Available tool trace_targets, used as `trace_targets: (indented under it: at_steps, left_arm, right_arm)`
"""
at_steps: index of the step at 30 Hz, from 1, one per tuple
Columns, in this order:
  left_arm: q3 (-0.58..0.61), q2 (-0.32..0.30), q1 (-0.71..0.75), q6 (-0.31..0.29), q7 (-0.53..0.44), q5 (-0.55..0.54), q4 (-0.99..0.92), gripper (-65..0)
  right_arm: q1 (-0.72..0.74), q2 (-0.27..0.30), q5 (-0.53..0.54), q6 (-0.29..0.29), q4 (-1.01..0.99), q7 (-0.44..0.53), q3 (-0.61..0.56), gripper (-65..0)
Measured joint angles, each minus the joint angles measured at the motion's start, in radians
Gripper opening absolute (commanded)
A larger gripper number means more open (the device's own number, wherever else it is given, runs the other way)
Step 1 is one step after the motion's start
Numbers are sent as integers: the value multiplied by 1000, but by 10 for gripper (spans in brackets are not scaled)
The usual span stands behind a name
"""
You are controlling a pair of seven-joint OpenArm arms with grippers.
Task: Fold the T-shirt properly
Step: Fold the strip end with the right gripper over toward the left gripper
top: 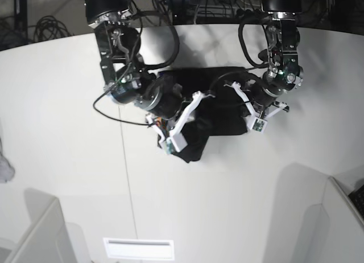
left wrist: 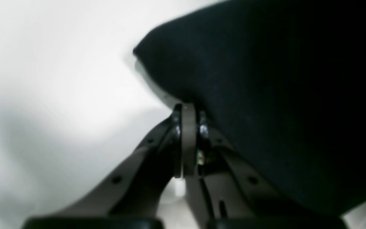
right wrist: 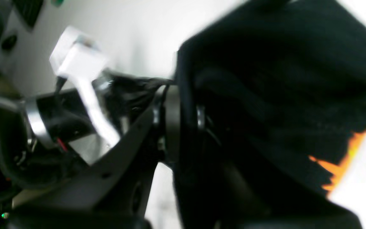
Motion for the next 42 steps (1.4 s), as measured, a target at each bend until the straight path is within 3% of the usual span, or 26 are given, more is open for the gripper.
trace_targets:
  at_steps: [4, 7, 13, 18, 25, 29, 30, 33, 38, 42]
  left_arm:
    - [-17, -5, 0, 0, 79, 0, 6, -650]
    - [-62, -7, 2, 0, 86, -7, 7, -650]
    - [-126, -58, 61, 0, 86, -11, 48, -650]
    - [-132, -96, 118, 0, 90, -11, 93, -650]
    - [-306, -91, 230, -8, 86, -11, 148, -650]
    - [-429, -86, 275, -135, 85, -15, 148, -650]
    - [-463, -82, 285, -144, 83, -19, 148, -650]
    - [-544, -88, 321, -143, 84, -13, 147, -650]
    - [-571, -84, 345, -148, 87, -13, 146, -650]
    - [-597, -89, 343, -151, 84, -10, 146, -650]
  right_arm:
    - [-15, -16, -11, 2, -2, -1, -30, -650]
    - [-10, -21, -17, -5, -12, 10, -28, -650]
    - [3, -21, -22, -79, -83, 42, -98, -650]
    - [29, -21, -14, -209, -97, 76, -241, -650]
    - [72, -16, -14, -224, -127, 91, -268, -650]
    - [68, -16, -13, -224, -177, 83, -272, -650]
    - [70, -16, -14, -224, -185, 83, -273, -650]
    - [95, -16, -15, -224, -217, 87, -285, -650]
    - [139, -21, -9, -340, -270, 89, -381, -650]
    - [166, -22, -3, -355, -279, 84, -406, -650]
